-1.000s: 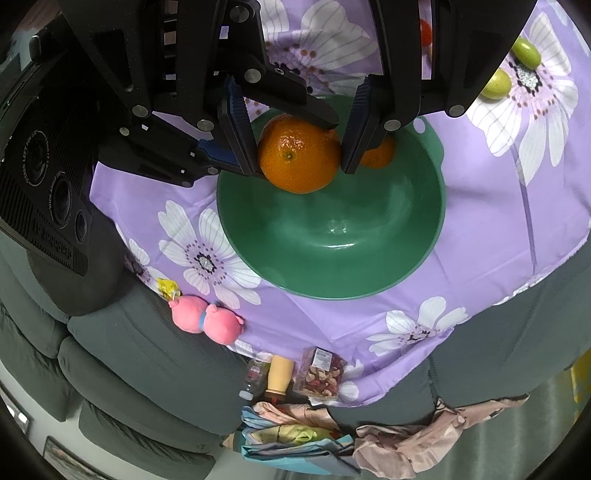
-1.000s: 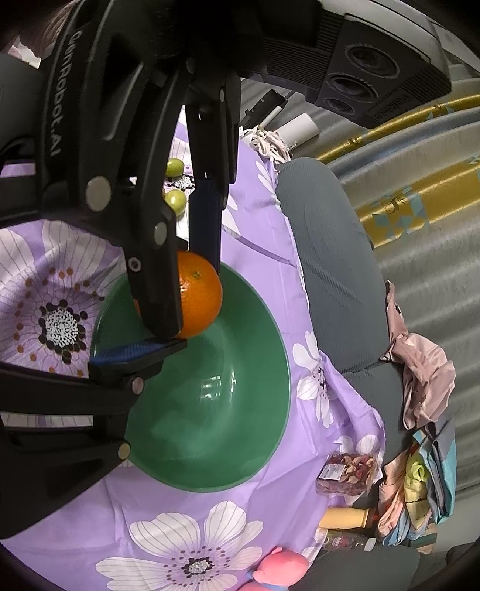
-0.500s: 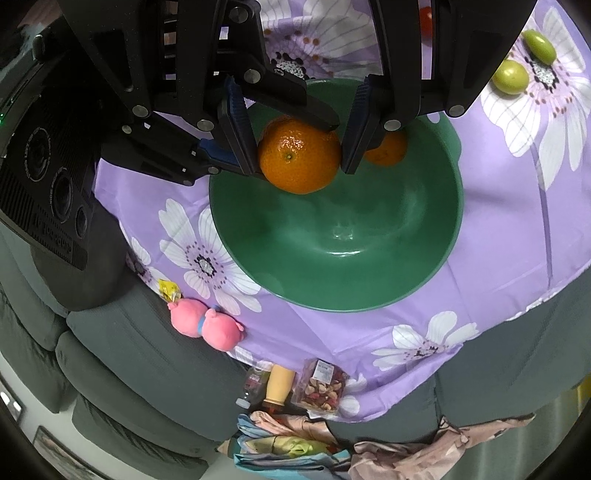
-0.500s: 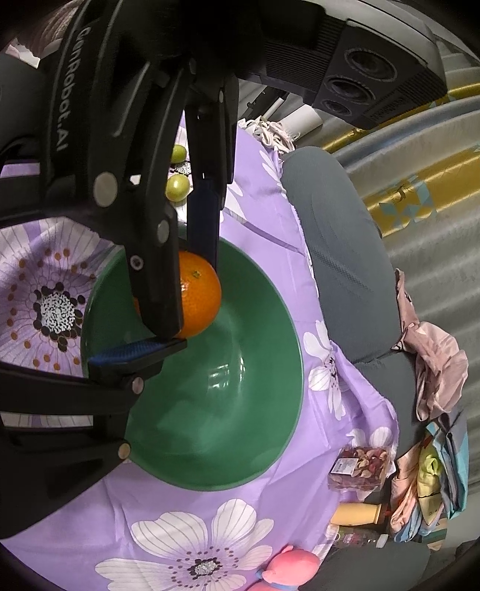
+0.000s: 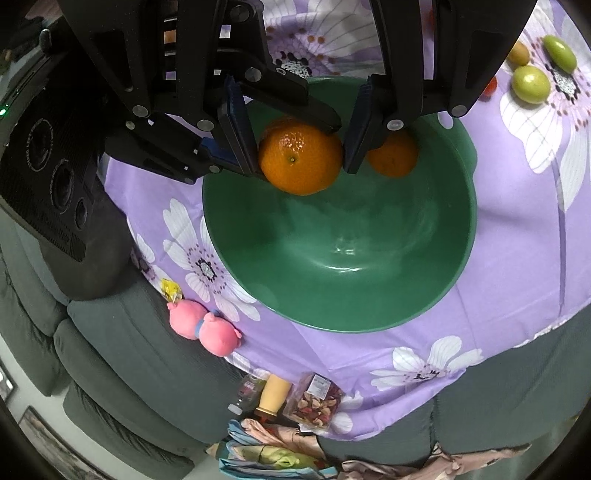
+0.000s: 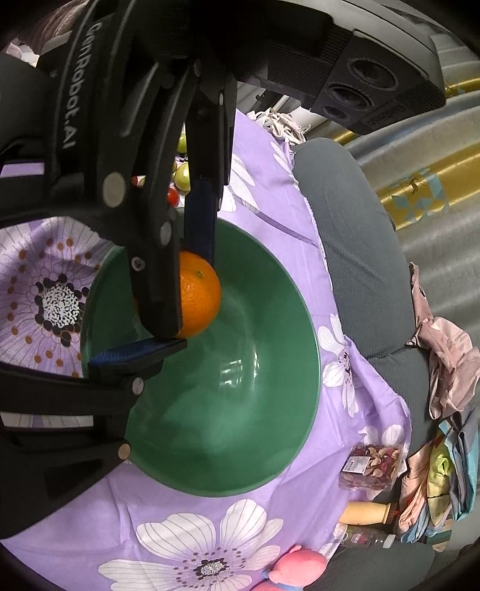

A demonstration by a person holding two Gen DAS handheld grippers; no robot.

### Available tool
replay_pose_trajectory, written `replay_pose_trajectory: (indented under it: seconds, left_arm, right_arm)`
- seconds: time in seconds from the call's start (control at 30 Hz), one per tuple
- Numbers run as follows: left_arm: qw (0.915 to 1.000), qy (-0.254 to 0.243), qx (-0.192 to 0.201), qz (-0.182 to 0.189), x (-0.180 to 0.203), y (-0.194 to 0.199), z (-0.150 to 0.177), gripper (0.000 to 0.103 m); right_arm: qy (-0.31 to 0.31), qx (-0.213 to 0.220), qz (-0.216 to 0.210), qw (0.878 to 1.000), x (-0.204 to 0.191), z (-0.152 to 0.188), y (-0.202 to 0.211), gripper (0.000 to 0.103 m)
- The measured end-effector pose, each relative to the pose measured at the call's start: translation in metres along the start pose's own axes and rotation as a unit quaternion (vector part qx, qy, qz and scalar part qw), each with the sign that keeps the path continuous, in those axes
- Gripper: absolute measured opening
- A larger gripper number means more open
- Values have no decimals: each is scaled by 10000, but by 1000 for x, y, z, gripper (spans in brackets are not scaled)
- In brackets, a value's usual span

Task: Organize fruits
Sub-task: 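Open the left gripper to release the larger orange into the bowl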

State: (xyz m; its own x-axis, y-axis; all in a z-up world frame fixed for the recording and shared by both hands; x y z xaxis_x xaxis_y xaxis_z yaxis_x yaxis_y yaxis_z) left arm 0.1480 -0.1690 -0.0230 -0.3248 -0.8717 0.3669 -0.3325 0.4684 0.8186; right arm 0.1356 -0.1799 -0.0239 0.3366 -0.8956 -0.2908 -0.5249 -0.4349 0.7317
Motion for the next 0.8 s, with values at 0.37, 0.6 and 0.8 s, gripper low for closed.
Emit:
replay_pose_trajectory:
  seconds: [0.37, 0.6, 0.8]
  left_arm:
    - [9998, 156, 73, 75, -2, 4, 1, 61]
    - [9995, 216, 244, 45, -5, 19, 5, 72]
    - [9990, 277, 362, -17, -10, 34, 14, 73]
  right_arm:
    - [-49, 42, 60, 10000, -1, 1, 2, 50]
    - [-119, 76, 93, 9999, -1, 8, 8, 58]
    - [-113, 241, 102, 9996, -7, 13, 23, 69]
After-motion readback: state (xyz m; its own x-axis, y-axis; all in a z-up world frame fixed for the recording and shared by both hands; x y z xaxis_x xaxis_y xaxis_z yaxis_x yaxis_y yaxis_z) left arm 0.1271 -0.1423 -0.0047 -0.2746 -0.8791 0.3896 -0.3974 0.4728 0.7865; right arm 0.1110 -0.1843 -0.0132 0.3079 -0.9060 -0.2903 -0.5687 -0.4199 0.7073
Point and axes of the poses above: each gripper's, at about its wrist camera, not at the fingertips, and y roughly against the way its jaws point, x to its right, z to its underside, the point moved 3 cm from there along -y, roughly the way its jaws point, and after that the axes turned 2 degrees about -x, right-handed, at the moved point
